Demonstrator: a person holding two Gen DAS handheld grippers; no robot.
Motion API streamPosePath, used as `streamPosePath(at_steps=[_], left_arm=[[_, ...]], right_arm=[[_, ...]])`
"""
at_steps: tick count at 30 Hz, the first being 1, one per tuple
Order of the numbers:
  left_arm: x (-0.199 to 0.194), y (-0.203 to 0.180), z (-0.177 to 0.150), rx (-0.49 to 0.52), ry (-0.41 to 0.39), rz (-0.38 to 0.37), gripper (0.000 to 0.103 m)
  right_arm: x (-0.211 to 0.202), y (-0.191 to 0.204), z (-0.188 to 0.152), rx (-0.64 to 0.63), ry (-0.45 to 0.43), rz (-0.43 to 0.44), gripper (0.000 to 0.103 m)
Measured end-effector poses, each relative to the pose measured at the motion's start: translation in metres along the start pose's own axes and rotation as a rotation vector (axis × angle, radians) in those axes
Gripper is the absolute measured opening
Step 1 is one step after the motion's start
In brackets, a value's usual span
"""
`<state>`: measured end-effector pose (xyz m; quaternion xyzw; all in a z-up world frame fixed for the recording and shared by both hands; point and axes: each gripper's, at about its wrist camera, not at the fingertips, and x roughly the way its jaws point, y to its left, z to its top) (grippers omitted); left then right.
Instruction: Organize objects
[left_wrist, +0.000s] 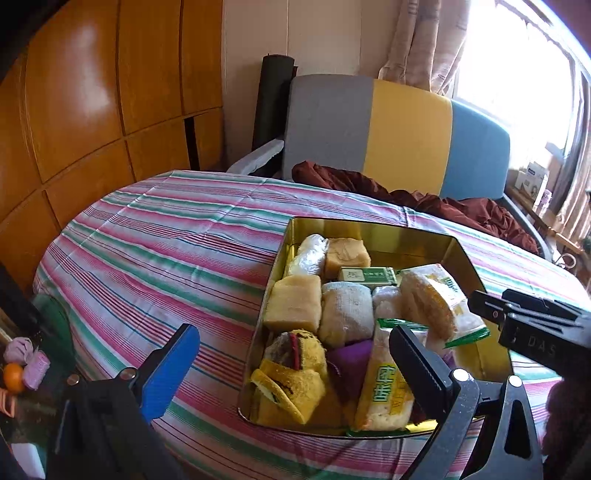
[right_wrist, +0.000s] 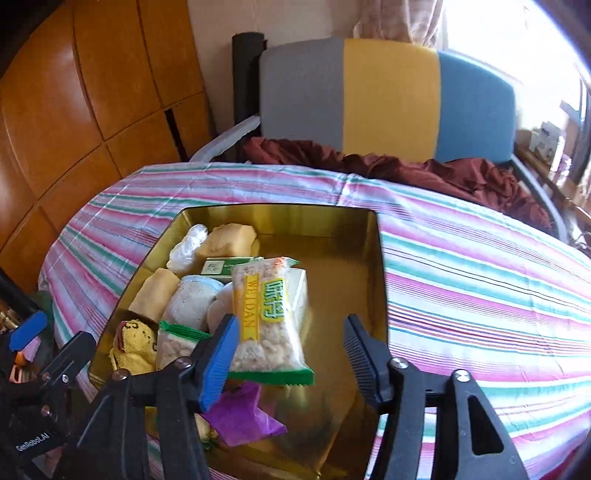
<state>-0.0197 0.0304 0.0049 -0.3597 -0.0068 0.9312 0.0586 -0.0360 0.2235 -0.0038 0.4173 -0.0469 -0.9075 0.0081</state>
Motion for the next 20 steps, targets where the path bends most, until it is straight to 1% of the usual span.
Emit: streamPosePath(at_steps=[3, 5, 6, 11, 15, 18, 20], left_arm=[[-0.003, 0.001, -0.004, -0.03, 0.015, -0.052, 0.103], [-0.003, 0.002, -0.006, -0.046, 0.026, -0.081, 0.103], [-0.003, 0.001, -0.008, -0.048, 0.029, -0.082, 0.103], [-0.002, -0.006, -0.015, -0.014, 0.042, -0.039, 0.103], [-0.006, -0.006, -0.018, 0.002, 0.003, -0.01, 0.101], [-0.007, -0.005, -0.018, 0.014, -0.013, -0.005, 0.1], [-0.009, -0.003, -0.018, 0.013, -0.013, -0.014, 0.102]], right_arm=[[-0.014, 0.004, -0.014, -0.004, -0.044, -0.065, 0.061], [-0.019, 0.005, -0.023, 0.001, -0.058, -0.09, 0.061], [-0.021, 0.005, -0.027, 0.005, -0.06, -0.095, 0.061], [-0.021, 0.005, -0.037, 0.009, -0.058, -0.098, 0.061], [-0.022, 0.007, -0.041, 0.008, -0.063, -0.102, 0.061], [-0.021, 0.007, -0.041, 0.011, -0.062, -0.107, 0.061], [-0.022, 0.007, -0.041, 0.015, -0.065, -0.108, 0.061]])
